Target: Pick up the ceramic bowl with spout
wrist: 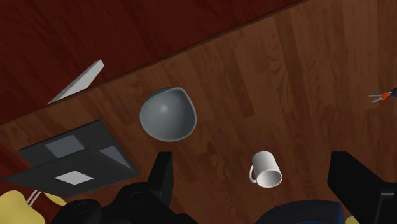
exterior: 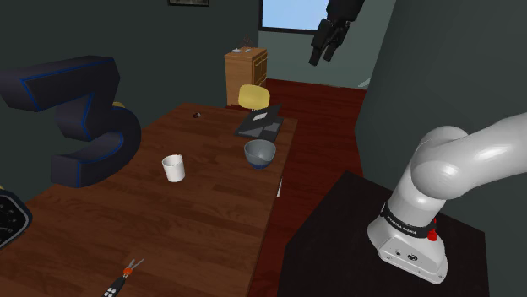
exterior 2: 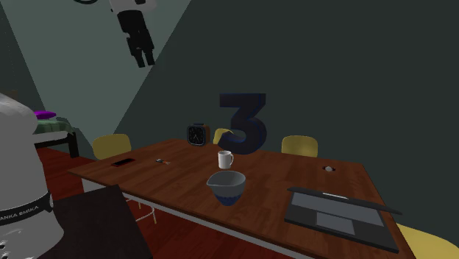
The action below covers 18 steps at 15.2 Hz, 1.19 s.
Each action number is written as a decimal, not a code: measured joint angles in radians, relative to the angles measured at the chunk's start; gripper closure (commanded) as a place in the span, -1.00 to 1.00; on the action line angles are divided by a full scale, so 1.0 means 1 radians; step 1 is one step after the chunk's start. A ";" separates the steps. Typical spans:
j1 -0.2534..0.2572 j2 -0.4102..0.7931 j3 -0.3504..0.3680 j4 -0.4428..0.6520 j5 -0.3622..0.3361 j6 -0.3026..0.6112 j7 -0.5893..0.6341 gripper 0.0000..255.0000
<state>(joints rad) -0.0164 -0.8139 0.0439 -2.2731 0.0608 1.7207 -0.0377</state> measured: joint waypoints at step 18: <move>-0.043 0.381 0.096 -0.180 -0.086 0.522 0.065 -1.00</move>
<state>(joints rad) -0.0594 -0.4326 0.1396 -2.4530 -0.0250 2.2426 0.0274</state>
